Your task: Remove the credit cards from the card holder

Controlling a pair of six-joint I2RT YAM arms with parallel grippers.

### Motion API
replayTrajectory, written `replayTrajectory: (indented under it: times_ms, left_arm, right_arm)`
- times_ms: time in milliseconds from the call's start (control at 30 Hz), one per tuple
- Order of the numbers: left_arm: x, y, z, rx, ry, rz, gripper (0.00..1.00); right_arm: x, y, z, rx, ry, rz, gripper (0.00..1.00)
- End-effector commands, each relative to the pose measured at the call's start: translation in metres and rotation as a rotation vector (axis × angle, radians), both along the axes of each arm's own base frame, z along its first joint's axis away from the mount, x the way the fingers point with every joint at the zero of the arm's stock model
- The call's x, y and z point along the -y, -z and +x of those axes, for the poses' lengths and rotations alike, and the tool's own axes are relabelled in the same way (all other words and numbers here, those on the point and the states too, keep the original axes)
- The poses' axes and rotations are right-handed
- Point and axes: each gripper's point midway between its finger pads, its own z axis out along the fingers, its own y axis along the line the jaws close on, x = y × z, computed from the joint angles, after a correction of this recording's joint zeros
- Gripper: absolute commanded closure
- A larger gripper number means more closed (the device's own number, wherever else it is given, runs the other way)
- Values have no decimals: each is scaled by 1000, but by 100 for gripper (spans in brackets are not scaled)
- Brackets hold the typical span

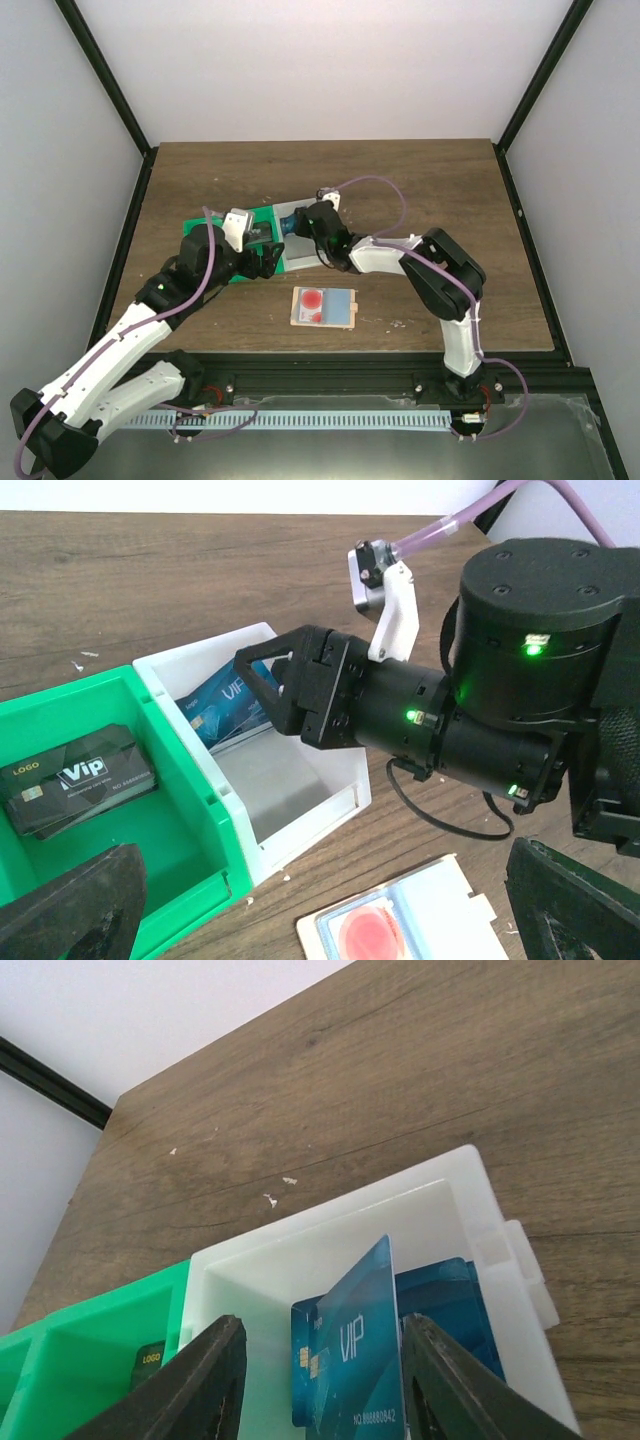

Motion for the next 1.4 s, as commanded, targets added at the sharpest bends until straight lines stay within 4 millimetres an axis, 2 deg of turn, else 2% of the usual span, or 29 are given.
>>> replayTrajectory:
  times_ms: [0,67,233,333,433,600,900,1100,1233,1367]
  left_arm:
    - [0,-3,-1,-5,0,-4,0]
    - [0,-2,-1,-7,-2,-3,0]
    - [1,0,2,-21,-7,0,0]
    - [3,5,3,-40,-5,1,0]
    - [13,16,1,-90,41,-5,0]
    - [39,39,-10,-208,172,-36,6]
    - [53,60,-20,-308,221,-100,16]
    - [65,85,-32,-424,277,-126,28]
    - [73,98,-42,-465,309,-101,34]
    - [80,105,-51,-476,317,-76,35]
  right_arm:
    - [18,-33,5,48,33,-2,53]
    - [23,-43,5,59,16,0,48]
    - [43,-59,1,41,13,1,43]
    - [51,-74,-9,59,-24,-5,42]
    - [51,-79,-25,39,-105,-59,42]
    - [58,-60,-63,-101,-214,-119,46]
    - [83,-7,-143,-349,-256,-106,46]
    - [83,30,-190,-483,-304,-134,51]
    - [83,53,-213,-559,-295,-176,52]
    - [88,64,-221,-574,-255,-220,51]
